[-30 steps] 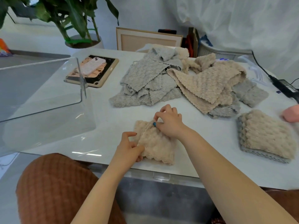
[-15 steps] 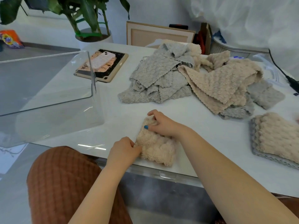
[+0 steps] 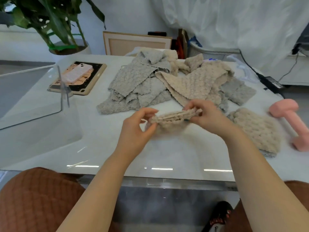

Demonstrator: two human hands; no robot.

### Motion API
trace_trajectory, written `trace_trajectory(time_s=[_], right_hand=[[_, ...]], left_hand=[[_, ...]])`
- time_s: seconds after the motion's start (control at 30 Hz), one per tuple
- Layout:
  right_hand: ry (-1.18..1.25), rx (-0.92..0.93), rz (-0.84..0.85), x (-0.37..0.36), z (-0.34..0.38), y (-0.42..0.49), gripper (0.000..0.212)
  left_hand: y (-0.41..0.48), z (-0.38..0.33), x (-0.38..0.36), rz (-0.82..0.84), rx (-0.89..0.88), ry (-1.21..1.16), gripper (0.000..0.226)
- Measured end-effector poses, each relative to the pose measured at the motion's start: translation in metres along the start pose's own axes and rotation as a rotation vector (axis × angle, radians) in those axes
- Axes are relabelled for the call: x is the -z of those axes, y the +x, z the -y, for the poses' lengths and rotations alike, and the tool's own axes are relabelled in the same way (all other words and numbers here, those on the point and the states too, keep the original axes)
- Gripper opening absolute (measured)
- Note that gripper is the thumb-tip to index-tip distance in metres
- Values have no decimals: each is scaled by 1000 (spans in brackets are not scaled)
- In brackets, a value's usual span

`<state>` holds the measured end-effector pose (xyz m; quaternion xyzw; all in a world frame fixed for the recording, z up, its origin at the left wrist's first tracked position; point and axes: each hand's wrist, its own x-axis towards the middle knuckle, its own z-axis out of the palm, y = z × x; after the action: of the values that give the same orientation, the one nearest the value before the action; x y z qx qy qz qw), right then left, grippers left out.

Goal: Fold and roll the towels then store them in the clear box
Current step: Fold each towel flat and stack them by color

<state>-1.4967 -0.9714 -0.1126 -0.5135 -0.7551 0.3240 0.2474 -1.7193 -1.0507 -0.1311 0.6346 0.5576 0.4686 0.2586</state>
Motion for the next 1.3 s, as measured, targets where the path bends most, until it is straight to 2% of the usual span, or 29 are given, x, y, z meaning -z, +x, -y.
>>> trace_trajectory(time_s=[0.07, 0.13, 0.17, 0.23, 0.27, 0.3, 0.37, 0.43, 0.5, 0.57, 0.63, 0.7, 0.8, 0.9, 0.97, 1.03, 1.2, 1.3], right_hand=[[-15, 67, -122, 10, -10, -10, 22], [-100, 26, -130, 5, -26, -21, 29], [-155, -30, -64, -2, -34, -27, 31], [-248, -155, 172, -15, -44, -41, 31], [-242, -211, 245, -18, -48, -47, 34], [-190, -254, 245, -19, -51, -52, 38], [-90, -341, 80, -16, -53, -55, 39], [-104, -363, -128, -13, -54, -52, 34], [-125, -295, -267, -17, -52, -44, 28], [-177, -191, -222, -31, -55, -36, 33], [-310, -150, -42, -56, -64, -35, 43], [-450, -166, 48, -80, -74, -42, 49], [-517, -155, -5, -91, -88, -49, 51], [-504, -106, -99, -91, -92, -49, 56], [-429, -50, -198, -94, -92, -50, 50], [-385, 6, -292, -96, -93, -48, 40], [-488, -63, -302, -76, -94, -29, 28], [-594, -158, -335, -46, -116, -23, 33]], left_hand=[[8, -5, -8, -3, -119, 62, 28], [6, 7, -21, 85, -165, 176, 26], [0, 18, -29, 166, -141, 250, 24], [-14, 38, -38, 373, -32, 373, 23], [-20, 44, -42, 469, 30, 396, 27], [-24, 47, -44, 530, 84, 386, 31], [-26, 43, -45, 483, 161, 326, 31], [-17, 36, -45, 284, 192, 265, 26], [-3, 27, -52, 111, 150, 259, 26], [9, 26, -67, 129, 55, 325, 32], [8, 34, -90, 304, 23, 510, 43], [-3, 49, -107, 452, 78, 686, 54], [-13, 65, -112, 480, 135, 785, 56], [-17, 66, -106, 374, 189, 838, 56], [-22, 68, -106, 218, 110, 786, 52], [-23, 72, -114, 141, -3, 726, 50], [9, 69, -144, 246, -75, 723, 45], [29, 57, -171, 301, -187, 746, 55]])
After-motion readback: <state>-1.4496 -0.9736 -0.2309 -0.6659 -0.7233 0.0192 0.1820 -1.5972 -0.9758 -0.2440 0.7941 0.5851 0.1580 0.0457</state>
